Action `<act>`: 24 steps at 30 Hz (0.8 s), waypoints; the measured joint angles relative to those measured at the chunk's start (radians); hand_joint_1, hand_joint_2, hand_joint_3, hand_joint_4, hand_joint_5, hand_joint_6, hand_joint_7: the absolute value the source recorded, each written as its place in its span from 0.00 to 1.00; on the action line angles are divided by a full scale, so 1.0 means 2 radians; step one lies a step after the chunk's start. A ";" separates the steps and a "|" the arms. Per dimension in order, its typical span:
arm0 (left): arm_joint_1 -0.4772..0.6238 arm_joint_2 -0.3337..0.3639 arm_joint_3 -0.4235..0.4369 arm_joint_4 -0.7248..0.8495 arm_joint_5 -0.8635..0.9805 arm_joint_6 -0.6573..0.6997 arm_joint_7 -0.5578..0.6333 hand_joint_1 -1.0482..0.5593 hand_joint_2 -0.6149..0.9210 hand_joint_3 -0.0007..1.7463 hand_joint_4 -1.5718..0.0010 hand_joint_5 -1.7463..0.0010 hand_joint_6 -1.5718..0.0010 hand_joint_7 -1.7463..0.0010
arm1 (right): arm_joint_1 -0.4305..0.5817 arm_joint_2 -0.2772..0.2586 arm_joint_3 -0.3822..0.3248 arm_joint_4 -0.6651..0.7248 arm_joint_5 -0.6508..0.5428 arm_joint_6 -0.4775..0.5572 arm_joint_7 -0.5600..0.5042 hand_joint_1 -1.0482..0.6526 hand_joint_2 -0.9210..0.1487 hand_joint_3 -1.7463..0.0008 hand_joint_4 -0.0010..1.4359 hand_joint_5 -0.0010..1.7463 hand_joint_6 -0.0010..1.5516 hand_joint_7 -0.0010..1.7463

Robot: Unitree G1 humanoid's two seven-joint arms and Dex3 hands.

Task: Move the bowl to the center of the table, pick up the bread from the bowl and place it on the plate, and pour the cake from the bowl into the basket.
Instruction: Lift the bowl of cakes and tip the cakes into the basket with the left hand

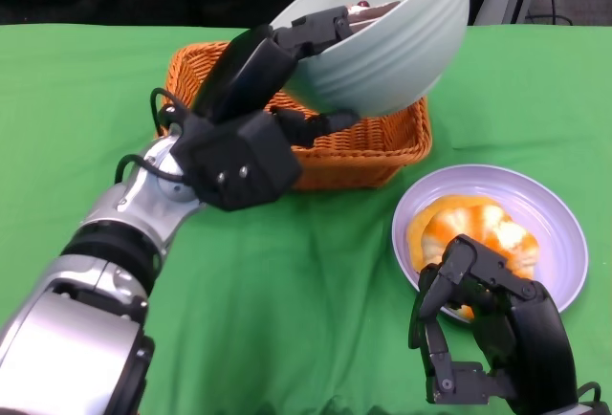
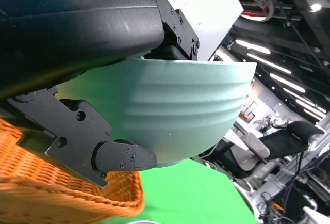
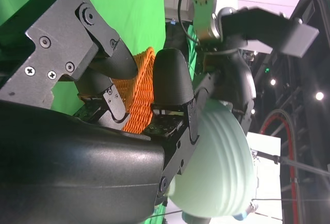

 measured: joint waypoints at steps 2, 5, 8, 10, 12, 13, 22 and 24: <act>-0.007 -0.007 0.012 0.001 -0.013 0.013 -0.018 0.55 0.95 0.39 0.52 0.00 0.61 0.13 | -0.001 0.000 0.000 0.003 0.002 -0.001 0.004 0.62 0.55 0.11 0.62 1.00 0.42 0.96; -0.018 -0.016 0.029 0.002 -0.034 0.035 -0.043 0.55 0.96 0.38 0.53 0.00 0.61 0.13 | -0.002 0.000 0.000 0.014 0.008 -0.006 0.012 0.62 0.55 0.11 0.62 1.00 0.43 0.96; -0.025 -0.029 0.049 0.004 -0.061 0.064 -0.066 0.54 0.96 0.38 0.53 0.00 0.61 0.13 | -0.004 0.001 0.000 0.021 0.007 -0.012 0.013 0.62 0.55 0.11 0.62 1.00 0.43 0.95; -0.028 -0.040 0.069 0.007 -0.085 0.088 -0.087 0.53 0.97 0.36 0.52 0.00 0.60 0.15 | -0.006 0.001 0.000 0.026 0.008 -0.015 0.014 0.61 0.55 0.12 0.62 1.00 0.43 0.95; -0.033 -0.053 0.096 0.010 -0.121 0.119 -0.118 0.53 0.96 0.35 0.52 0.00 0.58 0.16 | -0.009 0.001 0.000 0.035 0.008 -0.022 0.018 0.60 0.54 0.14 0.62 1.00 0.43 0.94; -0.035 -0.060 0.111 0.011 -0.139 0.135 -0.133 0.53 0.96 0.35 0.52 0.00 0.58 0.15 | -0.010 0.001 0.000 0.038 0.009 -0.025 0.020 0.59 0.53 0.15 0.61 1.00 0.44 0.94; -0.068 -0.096 0.222 0.017 -0.269 0.280 -0.225 0.56 0.82 0.54 0.51 0.00 0.59 0.07 | -0.019 0.002 -0.003 0.065 0.008 -0.039 0.021 0.58 0.51 0.17 0.61 1.00 0.44 0.93; -0.080 -0.100 0.247 0.017 -0.295 0.314 -0.233 0.55 0.83 0.53 0.50 0.00 0.56 0.09 | -0.023 0.003 -0.004 0.073 0.008 -0.044 0.021 0.58 0.51 0.17 0.61 1.00 0.44 0.92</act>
